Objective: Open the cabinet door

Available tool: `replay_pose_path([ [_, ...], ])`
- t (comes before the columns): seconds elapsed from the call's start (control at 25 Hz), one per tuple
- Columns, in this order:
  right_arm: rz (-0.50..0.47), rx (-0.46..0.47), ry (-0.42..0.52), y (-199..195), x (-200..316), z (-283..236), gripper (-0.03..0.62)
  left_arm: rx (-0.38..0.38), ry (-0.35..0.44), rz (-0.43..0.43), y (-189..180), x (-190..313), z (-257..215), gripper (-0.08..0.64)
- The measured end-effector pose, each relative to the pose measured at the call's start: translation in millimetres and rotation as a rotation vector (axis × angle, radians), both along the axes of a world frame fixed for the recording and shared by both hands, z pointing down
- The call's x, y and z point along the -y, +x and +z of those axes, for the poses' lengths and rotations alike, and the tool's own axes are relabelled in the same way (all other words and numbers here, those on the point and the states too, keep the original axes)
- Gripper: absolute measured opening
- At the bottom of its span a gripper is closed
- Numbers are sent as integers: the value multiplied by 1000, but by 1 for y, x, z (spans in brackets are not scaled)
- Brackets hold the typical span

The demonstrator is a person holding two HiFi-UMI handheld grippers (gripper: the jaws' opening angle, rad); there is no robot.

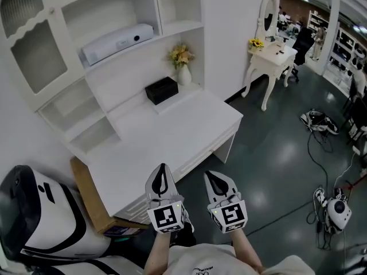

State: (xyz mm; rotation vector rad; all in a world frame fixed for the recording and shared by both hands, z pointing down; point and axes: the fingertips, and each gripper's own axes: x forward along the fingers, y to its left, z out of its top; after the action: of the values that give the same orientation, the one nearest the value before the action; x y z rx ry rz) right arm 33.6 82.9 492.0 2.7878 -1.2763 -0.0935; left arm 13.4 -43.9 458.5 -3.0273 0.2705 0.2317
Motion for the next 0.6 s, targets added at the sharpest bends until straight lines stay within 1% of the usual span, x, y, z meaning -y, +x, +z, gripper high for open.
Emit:
replay_pose_path([
  [0.12, -15, -3, 2, 41, 29, -13, 0, -15, 3, 0, 36, 25, -14, 6],
  [0.24, -51, -10, 12, 82, 69, -24, 0, -31, 2, -23, 70, 60, -24, 6],
  [0.44, -113, -50, 28, 140, 144, -40, 0, -52, -19, -108, 116, 133, -29, 6],
  [0.52, -130, -68, 37, 161, 169, -45, 0, -58, -14, -143, 127, 155, -31, 6],
  [0.6, -166, -84, 49, 174, 190, -55, 0, -60, -6, -191, 131, 175, -36, 6],
])
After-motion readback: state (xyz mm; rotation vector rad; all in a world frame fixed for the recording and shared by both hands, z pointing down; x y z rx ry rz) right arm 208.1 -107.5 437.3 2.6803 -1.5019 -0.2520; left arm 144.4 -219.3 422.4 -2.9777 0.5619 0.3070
